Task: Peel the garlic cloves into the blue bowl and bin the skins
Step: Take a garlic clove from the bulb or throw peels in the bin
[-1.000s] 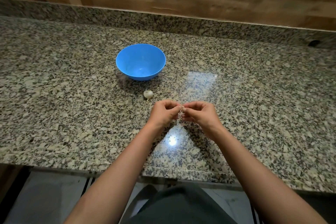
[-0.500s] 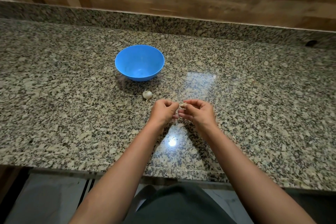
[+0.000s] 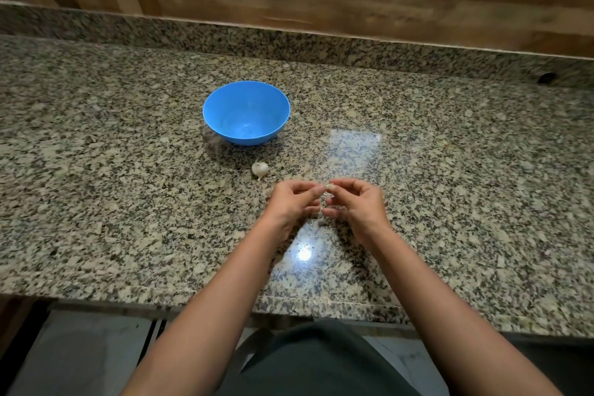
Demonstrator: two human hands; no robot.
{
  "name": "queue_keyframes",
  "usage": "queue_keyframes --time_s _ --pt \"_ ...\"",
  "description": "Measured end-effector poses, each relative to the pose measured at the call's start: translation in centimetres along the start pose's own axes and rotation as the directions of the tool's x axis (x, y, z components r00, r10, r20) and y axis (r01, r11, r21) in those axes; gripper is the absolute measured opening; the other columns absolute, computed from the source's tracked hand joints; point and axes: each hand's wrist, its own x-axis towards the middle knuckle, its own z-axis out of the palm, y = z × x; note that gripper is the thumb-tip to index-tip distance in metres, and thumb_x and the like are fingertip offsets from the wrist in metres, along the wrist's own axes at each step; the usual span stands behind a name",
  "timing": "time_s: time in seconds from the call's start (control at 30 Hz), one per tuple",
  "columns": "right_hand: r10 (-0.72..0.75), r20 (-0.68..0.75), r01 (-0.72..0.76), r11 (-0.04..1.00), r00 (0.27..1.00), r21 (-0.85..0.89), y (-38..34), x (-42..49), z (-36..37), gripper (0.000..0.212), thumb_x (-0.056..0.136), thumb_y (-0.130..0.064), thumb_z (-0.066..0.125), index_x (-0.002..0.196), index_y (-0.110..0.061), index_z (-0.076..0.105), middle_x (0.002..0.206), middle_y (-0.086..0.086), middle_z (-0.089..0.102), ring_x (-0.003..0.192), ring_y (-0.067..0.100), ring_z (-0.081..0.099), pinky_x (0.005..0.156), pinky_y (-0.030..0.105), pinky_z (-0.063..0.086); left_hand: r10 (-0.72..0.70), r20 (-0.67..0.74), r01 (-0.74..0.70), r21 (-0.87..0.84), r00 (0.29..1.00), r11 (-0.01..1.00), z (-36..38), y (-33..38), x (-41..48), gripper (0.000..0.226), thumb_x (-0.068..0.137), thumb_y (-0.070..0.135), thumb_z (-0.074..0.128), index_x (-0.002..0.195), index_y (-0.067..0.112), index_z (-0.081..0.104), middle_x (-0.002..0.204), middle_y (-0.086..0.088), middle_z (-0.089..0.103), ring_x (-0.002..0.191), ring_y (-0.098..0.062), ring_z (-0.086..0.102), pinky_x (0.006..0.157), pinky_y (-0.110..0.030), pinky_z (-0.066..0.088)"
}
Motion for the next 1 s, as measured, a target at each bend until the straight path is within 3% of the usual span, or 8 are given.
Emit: queue_keyframes --time_s 0.1,0.27,0.4,0.5,0.63,0.77,0.9,1.0 --pt "-0.006 0.032 0.006 1.0 0.999 -0.017 -0.1 -0.2 0.2 0.01 0.083 0.001 0.064 0.094 0.003 0.063 0.087 0.018 0.064 0.067 0.021 0.062 0.055 0.025 0.057 0.021 -0.046 -0.022 -0.019 0.999 1.0 0.2 -0.1 0.1 0.015 0.085 0.007 0.065 0.097 -0.002 0.063 0.079 -0.008 0.064 0.065 -0.014 0.06 0.062 -0.02 0.054" --pt "-0.059 0.093 0.082 0.963 0.994 -0.258 -0.7 0.0 0.2 0.004 0.084 -0.003 0.065 0.087 -0.001 0.065 0.085 0.02 0.066 0.062 0.02 0.064 0.062 0.033 0.059 0.123 -0.08 -0.109 0.161 0.989 0.981 0.1 -0.4 0.2 0.007 0.086 0.009 0.065 0.089 0.003 0.063 0.077 -0.007 0.064 0.064 -0.014 0.058 0.064 -0.026 0.051" --pt "-0.17 0.038 0.173 0.923 0.985 -0.343 -0.6 0.2 0.5 0.003 0.086 0.0 0.061 0.086 -0.001 0.064 0.077 0.013 0.066 0.057 0.015 0.063 0.066 0.036 0.058 0.018 -0.079 -0.024 -0.079 0.997 0.997 0.6 0.4 0.2 0.009 0.087 0.001 0.061 0.079 0.004 0.06 0.07 -0.007 0.06 0.056 -0.011 0.053 0.047 -0.015 0.045" --pt "-0.162 -0.004 0.158 0.967 0.987 -0.198 0.1 -0.1 0.8 0.005 0.086 0.003 0.059 0.089 0.003 0.063 0.08 0.017 0.067 0.061 0.019 0.064 0.062 0.027 0.058 -0.053 -0.051 0.038 -0.26 0.997 0.965 0.7 0.6 0.3 0.009 0.086 -0.003 0.059 0.078 0.001 0.058 0.071 -0.009 0.058 0.055 -0.011 0.053 0.046 -0.014 0.046" --pt "-0.01 0.042 0.006 0.996 0.999 0.094 0.4 -0.1 0.7 0.013 0.086 0.006 0.057 0.097 0.01 0.063 0.08 0.018 0.067 0.063 0.022 0.064 0.062 0.025 0.058 -0.096 -0.038 0.079 -0.319 0.995 0.945 0.7 0.4 0.2 0.008 0.089 -0.003 0.054 0.082 -0.002 0.057 0.071 -0.009 0.056 0.055 -0.011 0.055 0.048 -0.015 0.048" --pt "0.053 0.083 -0.07 0.972 0.995 0.223 0.2 0.1 0.7 0.017 0.088 0.007 0.053 0.103 0.011 0.061 0.078 0.015 0.063 0.061 0.017 0.061 0.061 0.023 0.058 0.042 -0.05 -0.047 -0.107 0.998 0.993 0.9 -0.3 0.3 0.01 0.091 0.006 0.057 0.085 -0.001 0.059 0.07 -0.008 0.058 0.051 -0.01 0.056 0.048 -0.015 0.048" --pt "0.098 0.097 -0.119 0.961 0.99 0.248 -0.5 0.3 0.9 0.02 0.088 0.003 0.055 0.105 0.012 0.06 0.085 0.017 0.064 0.067 0.018 0.061 0.061 0.022 0.056 0.189 -0.098 -0.165 0.212 0.977 0.963 1.2 -1.0 0.4 0.015 0.094 0.021 0.056 0.09 0.007 0.06 0.083 -0.007 0.065 0.071 -0.016 0.063 0.065 -0.026 0.054" --pt "0.122 0.094 -0.143 0.949 0.988 0.281 -0.7 0.3 1.0 0.021 0.086 0.008 0.055 0.107 0.013 0.059 0.087 0.019 0.065 0.069 0.02 0.064 0.064 0.022 0.057 0.193 -0.105 -0.169 0.203 0.976 0.964 1.4 -1.0 0.5 0.015 0.095 0.021 0.053 0.092 0.008 0.059 0.085 -0.006 0.065 0.074 -0.016 0.062 0.069 -0.028 0.053"
